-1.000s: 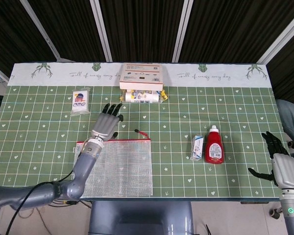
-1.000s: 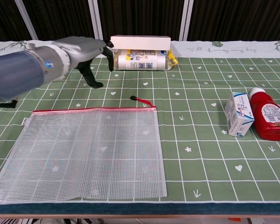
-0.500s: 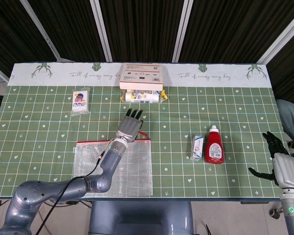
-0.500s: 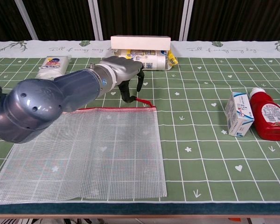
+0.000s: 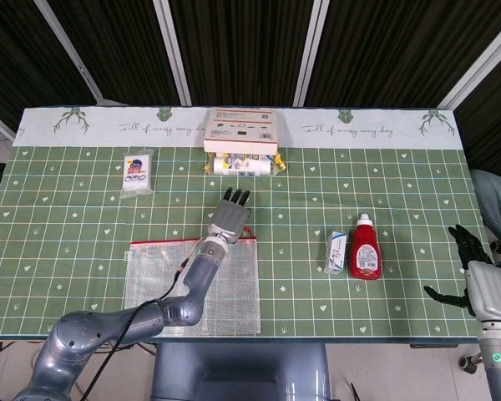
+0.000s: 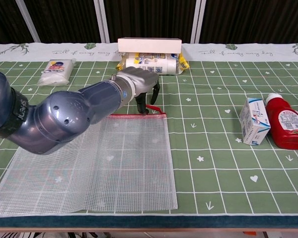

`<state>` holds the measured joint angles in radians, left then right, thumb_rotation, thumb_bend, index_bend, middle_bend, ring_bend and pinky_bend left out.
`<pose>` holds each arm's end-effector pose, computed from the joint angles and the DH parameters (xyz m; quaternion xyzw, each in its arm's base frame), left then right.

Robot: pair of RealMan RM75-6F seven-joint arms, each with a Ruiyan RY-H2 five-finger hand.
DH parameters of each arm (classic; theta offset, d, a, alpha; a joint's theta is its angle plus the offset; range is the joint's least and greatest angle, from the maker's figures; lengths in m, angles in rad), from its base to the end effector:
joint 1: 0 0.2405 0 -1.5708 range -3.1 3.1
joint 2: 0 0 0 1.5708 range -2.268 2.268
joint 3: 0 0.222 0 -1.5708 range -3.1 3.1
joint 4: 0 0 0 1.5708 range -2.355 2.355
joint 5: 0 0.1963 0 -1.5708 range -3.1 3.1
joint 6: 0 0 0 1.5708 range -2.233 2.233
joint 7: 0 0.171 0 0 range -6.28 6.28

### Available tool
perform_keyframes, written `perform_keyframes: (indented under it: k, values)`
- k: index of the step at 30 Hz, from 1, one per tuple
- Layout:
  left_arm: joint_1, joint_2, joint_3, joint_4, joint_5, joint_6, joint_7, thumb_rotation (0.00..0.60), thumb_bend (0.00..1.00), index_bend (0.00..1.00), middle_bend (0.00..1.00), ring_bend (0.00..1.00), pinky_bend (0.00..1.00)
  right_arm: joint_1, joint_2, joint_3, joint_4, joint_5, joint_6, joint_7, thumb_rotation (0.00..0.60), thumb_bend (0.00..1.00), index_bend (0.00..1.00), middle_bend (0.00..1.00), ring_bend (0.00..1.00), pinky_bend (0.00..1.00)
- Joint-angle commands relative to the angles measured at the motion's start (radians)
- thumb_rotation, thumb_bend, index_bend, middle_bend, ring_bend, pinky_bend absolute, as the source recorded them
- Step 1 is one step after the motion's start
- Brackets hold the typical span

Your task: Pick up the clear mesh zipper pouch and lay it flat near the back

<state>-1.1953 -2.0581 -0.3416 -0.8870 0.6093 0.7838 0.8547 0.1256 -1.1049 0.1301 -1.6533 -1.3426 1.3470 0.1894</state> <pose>-0.0183 0.3916 -0.1256 -0.7944 -0.3087 -0.2571 0.4556 -0.2841 -0.2291 0.1577 0.5149 -0.4905 0.4274 0.5583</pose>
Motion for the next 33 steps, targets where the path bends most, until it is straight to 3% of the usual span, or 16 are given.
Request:
perform_keyframes:
  k: [1, 33]
  values:
    - [-0.009, -0.014, -0.001, 0.026, -0.001, -0.009, -0.005, 0.6, 0.31, 0.47, 0.05, 0.0, 0.0, 0.0, 0.001, 0.001, -0.002, 0.002, 0.0, 0.001, 0.6, 0.17, 0.0, 0.0, 0.0, 0.19]
    - [-0.014, -0.025, 0.0, 0.063, 0.02, -0.013, -0.029, 0.6, 0.46, 0.59, 0.08, 0.0, 0.0, 0.0, 0.006, -0.001, -0.008, 0.005, -0.008, 0.002, 0.6, 0.17, 0.0, 0.0, 0.0, 0.19]
